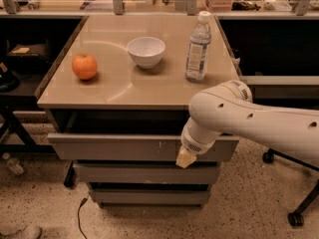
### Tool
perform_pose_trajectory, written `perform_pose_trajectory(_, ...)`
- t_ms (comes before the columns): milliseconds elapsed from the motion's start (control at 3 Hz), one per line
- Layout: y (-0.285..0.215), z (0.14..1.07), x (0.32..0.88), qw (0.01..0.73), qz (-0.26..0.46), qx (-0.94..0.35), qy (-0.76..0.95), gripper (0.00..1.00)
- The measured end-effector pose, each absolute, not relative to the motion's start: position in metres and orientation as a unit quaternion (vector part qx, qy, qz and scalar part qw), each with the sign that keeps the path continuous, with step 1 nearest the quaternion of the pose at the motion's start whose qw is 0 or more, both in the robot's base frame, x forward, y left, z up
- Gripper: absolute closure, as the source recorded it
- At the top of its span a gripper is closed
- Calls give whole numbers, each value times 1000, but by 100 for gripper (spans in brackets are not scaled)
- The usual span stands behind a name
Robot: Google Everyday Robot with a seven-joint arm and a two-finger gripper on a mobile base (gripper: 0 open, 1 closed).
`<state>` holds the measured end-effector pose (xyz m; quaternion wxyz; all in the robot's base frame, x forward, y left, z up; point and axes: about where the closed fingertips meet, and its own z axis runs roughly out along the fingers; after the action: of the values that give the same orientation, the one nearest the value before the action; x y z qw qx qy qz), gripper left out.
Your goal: Close top drawer
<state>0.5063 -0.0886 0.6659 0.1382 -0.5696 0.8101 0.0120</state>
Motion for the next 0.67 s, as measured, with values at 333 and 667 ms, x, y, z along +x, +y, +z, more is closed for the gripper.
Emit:
perform_pose_trajectory(333,-89,666,506,138,12,-570,810,0)
perform_pose_trajectory(667,-89,666,506,138,12,-570,810,0)
